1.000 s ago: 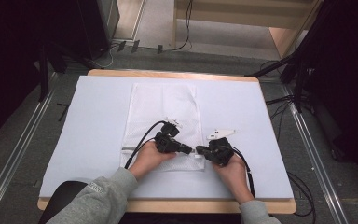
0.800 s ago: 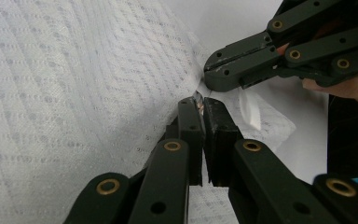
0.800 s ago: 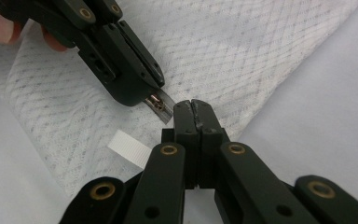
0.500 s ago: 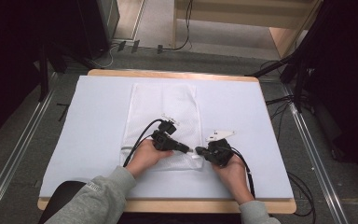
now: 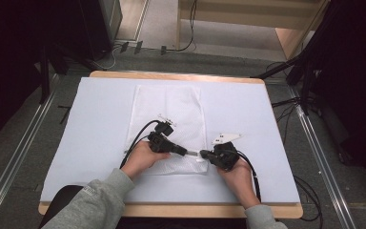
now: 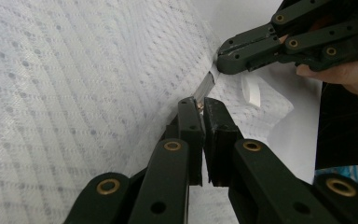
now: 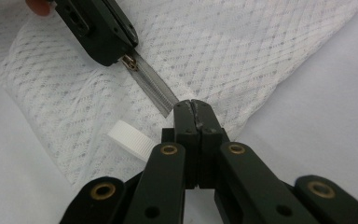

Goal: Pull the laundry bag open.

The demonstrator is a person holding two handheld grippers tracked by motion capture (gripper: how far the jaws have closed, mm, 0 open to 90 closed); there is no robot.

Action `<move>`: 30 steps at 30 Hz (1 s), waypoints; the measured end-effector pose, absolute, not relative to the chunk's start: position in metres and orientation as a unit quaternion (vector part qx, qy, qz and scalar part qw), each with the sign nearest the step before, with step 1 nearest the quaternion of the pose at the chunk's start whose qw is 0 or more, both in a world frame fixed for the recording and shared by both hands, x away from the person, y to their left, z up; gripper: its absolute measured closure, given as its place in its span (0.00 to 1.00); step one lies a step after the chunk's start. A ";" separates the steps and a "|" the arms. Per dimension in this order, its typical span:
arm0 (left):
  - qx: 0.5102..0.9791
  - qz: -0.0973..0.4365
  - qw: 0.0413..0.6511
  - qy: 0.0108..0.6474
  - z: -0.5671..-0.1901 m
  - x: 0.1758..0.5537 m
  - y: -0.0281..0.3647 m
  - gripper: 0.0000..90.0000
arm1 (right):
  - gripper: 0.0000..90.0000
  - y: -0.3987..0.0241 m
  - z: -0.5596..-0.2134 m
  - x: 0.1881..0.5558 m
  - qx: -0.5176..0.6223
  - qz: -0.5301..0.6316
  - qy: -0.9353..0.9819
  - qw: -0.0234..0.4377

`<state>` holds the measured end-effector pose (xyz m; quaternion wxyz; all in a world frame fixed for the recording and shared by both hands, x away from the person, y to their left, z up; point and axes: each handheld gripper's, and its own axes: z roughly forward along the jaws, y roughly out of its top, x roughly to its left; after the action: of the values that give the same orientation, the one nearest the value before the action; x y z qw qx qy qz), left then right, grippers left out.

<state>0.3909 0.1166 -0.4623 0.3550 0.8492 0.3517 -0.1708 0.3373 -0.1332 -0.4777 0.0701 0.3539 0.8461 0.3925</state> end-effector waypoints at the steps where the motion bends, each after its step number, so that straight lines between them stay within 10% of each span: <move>1: 0.851 -0.168 0.353 0.351 -0.461 0.390 0.118 0.98 | 1.00 -0.133 -0.478 0.337 0.355 0.392 0.846 0.069; 30: 0.848 -0.148 0.352 0.367 -0.444 0.386 0.162 0.98 | 1.00 -0.135 -0.478 0.339 0.344 0.394 0.849 0.066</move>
<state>0.3860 0.1622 -0.4444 0.3516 0.8484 0.3671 -0.1478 0.3390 -0.1347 -0.4779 0.0665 0.3442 0.8495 0.3943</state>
